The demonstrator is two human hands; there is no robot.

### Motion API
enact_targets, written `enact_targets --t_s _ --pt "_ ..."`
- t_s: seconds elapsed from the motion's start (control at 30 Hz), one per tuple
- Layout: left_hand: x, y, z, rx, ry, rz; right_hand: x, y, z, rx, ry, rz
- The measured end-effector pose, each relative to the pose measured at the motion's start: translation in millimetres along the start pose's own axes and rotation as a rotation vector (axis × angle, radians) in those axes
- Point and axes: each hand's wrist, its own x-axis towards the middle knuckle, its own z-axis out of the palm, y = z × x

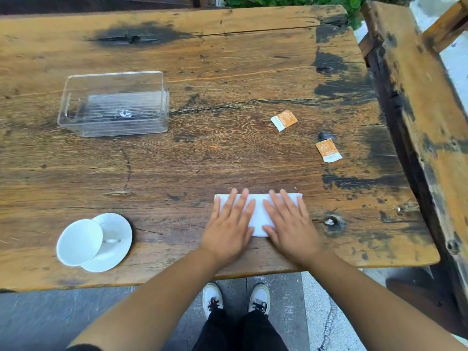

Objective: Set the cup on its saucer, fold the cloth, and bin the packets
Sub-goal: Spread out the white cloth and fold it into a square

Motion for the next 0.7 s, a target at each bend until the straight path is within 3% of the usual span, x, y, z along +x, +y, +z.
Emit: enact_targets --t_s 0.13,0.33,0.57,0.7 --pt "1.5 -15.7 16.8 0.059 -0.167 0.056 7.1 5.2 2.5 -0.068 -0.168 -0.079" --pt "12.7 -24.7 10.7 0.095 -0.201 0.088 8.2 11.4 -6.2 -0.072 -0.241 -0.054" --pt "13.0 -17.2 -11.6 0.191 -0.139 -0.028 -46.4 10.1 -23.6 -0.07 -0.297 0.052" --pt "-19.8 11.9 0.5 0.08 -0.202 0.177 -88.4 -2.6 -14.8 -0.042 -0.21 -0.066"
